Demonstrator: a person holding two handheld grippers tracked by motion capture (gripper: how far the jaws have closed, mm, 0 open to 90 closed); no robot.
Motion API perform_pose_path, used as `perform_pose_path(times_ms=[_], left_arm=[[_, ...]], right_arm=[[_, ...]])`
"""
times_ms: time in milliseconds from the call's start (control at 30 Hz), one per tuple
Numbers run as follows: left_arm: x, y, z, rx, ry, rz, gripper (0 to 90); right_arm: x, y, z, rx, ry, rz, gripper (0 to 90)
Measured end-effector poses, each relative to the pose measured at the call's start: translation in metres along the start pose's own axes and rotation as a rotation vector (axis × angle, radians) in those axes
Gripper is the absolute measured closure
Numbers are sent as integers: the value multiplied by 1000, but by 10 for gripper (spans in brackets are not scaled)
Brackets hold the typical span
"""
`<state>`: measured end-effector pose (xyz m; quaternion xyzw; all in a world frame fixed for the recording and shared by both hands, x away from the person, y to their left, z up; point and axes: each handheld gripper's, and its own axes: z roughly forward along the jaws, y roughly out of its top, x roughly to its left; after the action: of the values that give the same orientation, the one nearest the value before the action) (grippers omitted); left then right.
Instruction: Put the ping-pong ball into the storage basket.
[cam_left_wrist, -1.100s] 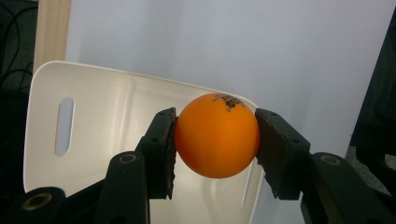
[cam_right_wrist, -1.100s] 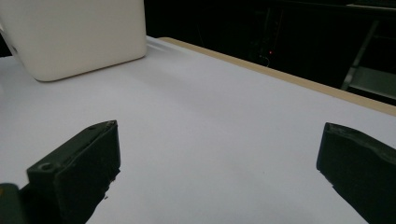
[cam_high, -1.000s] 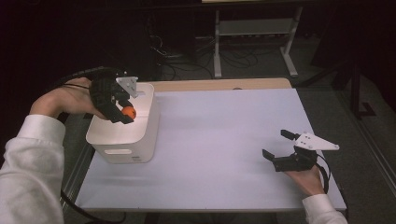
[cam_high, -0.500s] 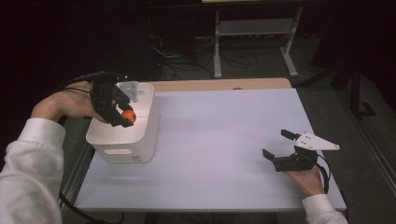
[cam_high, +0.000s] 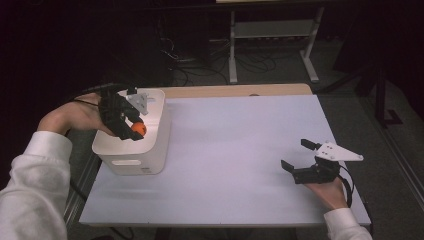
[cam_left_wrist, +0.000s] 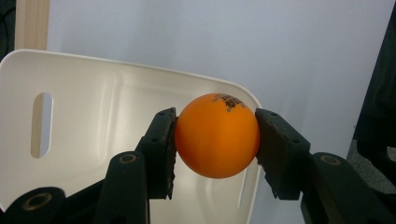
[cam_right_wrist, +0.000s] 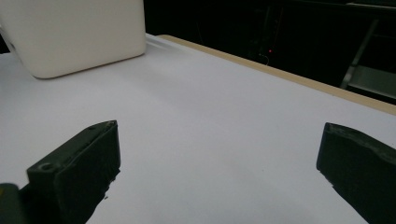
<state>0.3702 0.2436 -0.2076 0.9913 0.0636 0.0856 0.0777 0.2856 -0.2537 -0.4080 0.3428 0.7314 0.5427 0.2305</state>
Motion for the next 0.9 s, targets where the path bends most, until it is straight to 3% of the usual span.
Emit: perform_pose_path(times_ms=[367, 900], left_arm=[[4, -3, 21, 2, -24, -9, 508], [3, -14, 36, -12, -24, -20, 508]], right_arm=[[0, -1, 0, 5, 0, 0, 0], [1, -1, 1, 13, -3, -3, 0]])
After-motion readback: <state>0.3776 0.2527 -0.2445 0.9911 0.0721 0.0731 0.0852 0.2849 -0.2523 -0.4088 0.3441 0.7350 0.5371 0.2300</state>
